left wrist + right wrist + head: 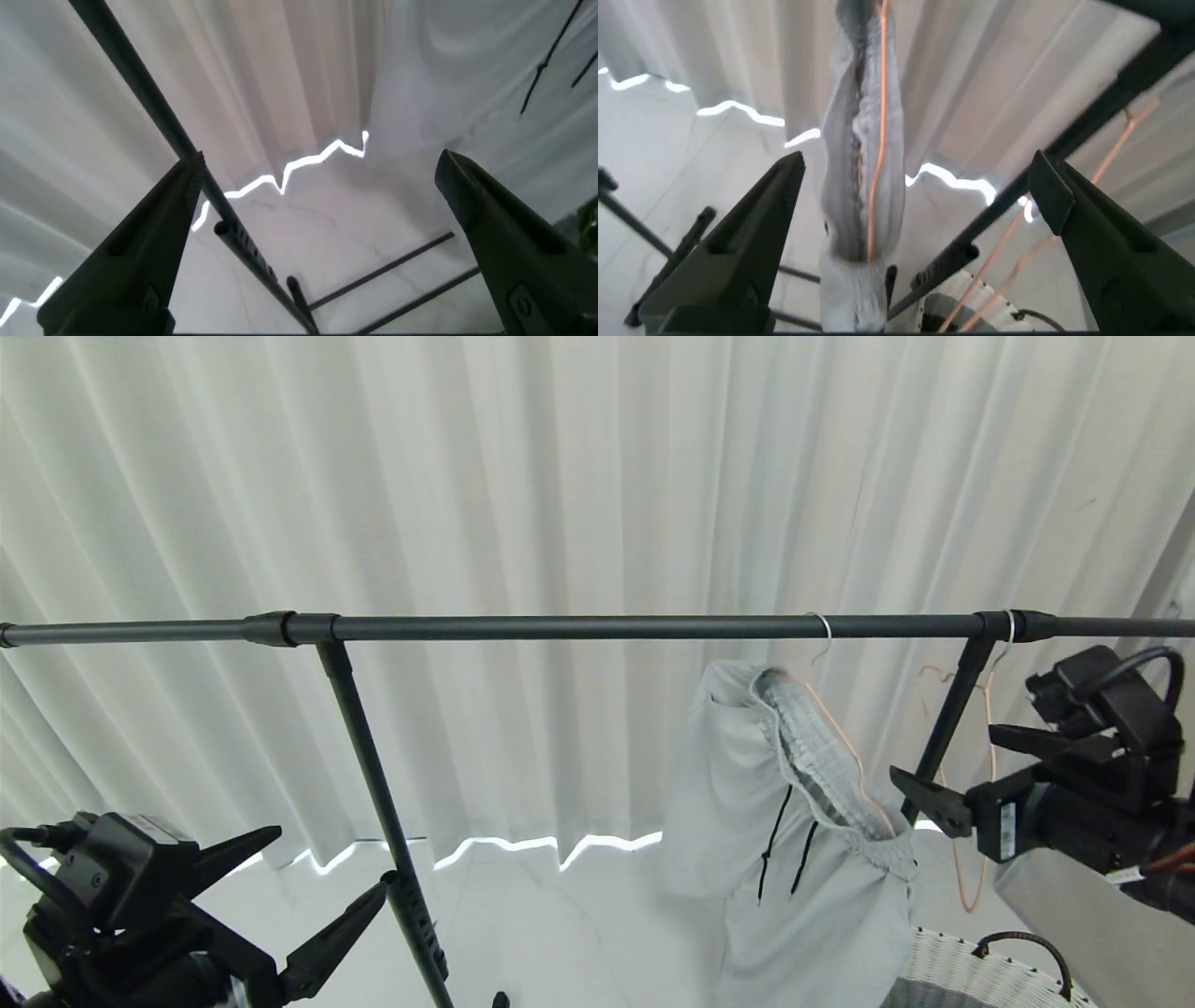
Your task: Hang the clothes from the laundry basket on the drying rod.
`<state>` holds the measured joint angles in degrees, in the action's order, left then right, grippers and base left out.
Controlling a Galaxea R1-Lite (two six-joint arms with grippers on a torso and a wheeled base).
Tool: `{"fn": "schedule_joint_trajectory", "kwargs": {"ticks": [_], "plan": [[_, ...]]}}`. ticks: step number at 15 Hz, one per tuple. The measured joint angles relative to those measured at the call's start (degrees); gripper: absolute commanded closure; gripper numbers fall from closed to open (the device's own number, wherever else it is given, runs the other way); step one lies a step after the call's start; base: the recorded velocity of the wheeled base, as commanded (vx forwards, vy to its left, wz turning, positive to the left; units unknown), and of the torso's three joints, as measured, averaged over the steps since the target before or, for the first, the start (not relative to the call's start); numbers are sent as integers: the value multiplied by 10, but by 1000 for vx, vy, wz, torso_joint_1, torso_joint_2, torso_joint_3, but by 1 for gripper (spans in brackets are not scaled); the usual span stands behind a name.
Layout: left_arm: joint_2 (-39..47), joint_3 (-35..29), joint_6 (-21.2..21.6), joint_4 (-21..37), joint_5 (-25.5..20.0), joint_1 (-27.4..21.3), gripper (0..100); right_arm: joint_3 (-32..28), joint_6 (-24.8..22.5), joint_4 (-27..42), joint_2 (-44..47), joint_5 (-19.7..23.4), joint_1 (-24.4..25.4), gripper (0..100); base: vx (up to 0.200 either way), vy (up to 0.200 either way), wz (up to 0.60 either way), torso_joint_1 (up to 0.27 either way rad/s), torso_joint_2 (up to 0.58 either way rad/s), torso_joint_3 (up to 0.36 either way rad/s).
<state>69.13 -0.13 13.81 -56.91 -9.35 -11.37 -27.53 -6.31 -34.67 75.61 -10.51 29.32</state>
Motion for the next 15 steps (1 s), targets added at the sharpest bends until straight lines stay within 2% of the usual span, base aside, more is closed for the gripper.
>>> {"fn": "schedule_joint_trajectory", "kwargs": {"ticks": [3,6,8,10,15], "plan": [[-23,1,-33,4,-1,18,0,59,0,-2,-61,3,-31,0,0,0,0,0,0,0],[-35,1,-50,5,-2,21,0,77,6,-15,-95,4,-58,0,0,0,0,0,0,0],[-40,0,-71,4,-2,23,0,98,30,-25,-113,3,-70,0,0,0,0,0,0,0],[-47,1,-62,8,-3,12,0,112,42,-25,-125,6,-84,0,0,0,0,0,0,0],[-120,1,-56,41,-1,-1,0,117,33,-25,-141,7,-94,0,0,0,0,0,0,0]]}}
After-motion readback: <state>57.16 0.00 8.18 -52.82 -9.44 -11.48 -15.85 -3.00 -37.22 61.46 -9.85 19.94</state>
